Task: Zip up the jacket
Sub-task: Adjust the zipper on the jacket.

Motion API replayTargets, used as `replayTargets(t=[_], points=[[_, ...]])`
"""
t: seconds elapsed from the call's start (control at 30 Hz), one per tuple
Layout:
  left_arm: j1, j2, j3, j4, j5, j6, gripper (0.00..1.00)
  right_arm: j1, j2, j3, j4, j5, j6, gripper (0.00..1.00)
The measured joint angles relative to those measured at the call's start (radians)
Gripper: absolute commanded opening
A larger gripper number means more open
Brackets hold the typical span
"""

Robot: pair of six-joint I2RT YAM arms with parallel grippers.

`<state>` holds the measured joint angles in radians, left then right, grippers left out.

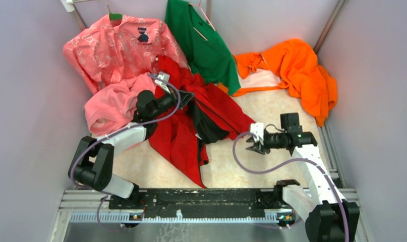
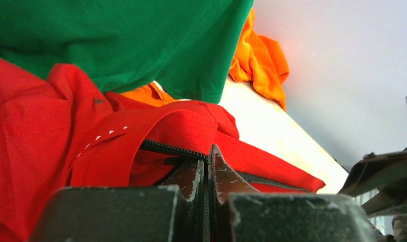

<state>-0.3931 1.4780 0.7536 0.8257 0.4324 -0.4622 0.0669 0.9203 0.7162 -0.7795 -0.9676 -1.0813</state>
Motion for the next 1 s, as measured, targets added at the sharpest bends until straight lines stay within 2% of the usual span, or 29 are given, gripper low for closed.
replayTargets(t=[0.03,0.13,0.23,0.43,1.0], points=[[0.000,0.003,0.010,-0.017,0.005,-0.002,0.00,0.000,0.000,-0.023,-0.037,-0.015,-0.106,0.34],[0.000,0.011,0.041,-0.069,0.020,-0.014,0.00,0.000,0.000,-0.076,-0.098,-0.020,-0.267,0.35],[0.000,0.013,0.055,-0.104,0.032,-0.027,0.00,0.000,-0.003,-0.096,-0.090,-0.002,-0.311,0.49],[0.000,0.021,0.087,-0.181,0.051,-0.089,0.00,0.000,-0.018,-0.105,0.029,0.039,-0.246,0.54],[-0.047,0.029,0.148,-0.336,-0.007,-0.235,0.00,0.095,-0.014,-0.167,0.272,0.158,0.005,0.50]])
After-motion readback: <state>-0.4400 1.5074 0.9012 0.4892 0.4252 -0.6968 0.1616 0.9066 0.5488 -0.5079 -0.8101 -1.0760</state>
